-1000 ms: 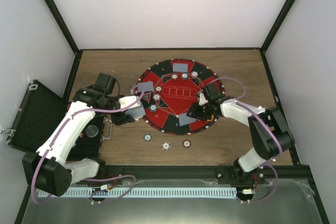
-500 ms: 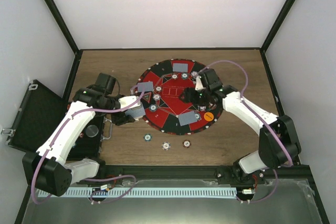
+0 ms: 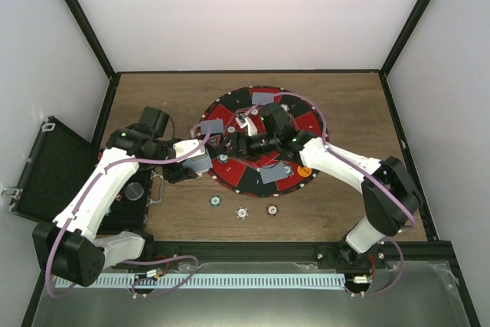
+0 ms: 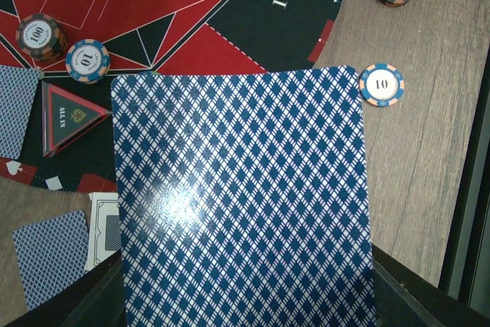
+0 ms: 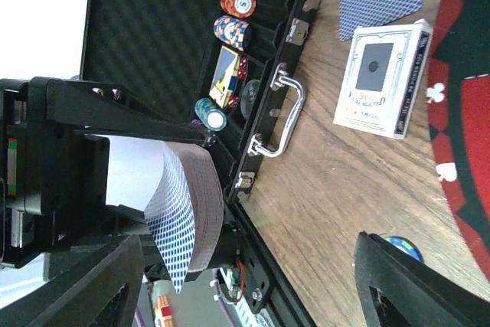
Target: Distribute texas hold em gaming equipment
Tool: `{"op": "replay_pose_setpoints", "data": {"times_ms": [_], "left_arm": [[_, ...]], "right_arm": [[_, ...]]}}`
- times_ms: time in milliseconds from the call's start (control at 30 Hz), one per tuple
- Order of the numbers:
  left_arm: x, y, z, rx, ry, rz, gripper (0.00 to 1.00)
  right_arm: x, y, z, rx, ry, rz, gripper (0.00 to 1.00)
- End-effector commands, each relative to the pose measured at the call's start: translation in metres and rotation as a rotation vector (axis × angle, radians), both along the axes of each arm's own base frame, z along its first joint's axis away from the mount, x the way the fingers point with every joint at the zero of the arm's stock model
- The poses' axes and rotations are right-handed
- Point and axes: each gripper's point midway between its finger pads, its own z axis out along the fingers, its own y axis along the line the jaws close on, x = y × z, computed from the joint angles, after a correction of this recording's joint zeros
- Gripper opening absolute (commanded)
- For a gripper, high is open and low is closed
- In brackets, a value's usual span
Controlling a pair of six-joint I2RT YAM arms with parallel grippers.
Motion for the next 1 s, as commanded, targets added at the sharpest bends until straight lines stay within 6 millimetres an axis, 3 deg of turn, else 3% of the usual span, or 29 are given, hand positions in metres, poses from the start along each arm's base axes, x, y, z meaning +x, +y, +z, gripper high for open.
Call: {"op": "replay_pose_setpoints", "data": {"times_ms": [0,567,767,967], "left_arm": [[0.005,-0.008,0.012,-0.042,-0.029,-0.018,0.04],[0.008,-0.01,0.012,-0.047,-0.03,-0.018,0.04],[0.007,-0.01,0.015,-0.049,-0.038,-0.021,0.04],[0.006,-0.01,0.019,-0.053,-0.046,-0.023,0.04]], "right_arm": [[-0.008,0.024,0.026,0.115,-0.001,0.084,0.77],[-0.017,0.079,0.003,0.121,0.058,0.194,0.75],[-0.014,0.076,-0.02,0.086,0.088,0.176,0.66],[-0.008,0.056,-0.042,0.06,0.12,0.137,0.6]]}}
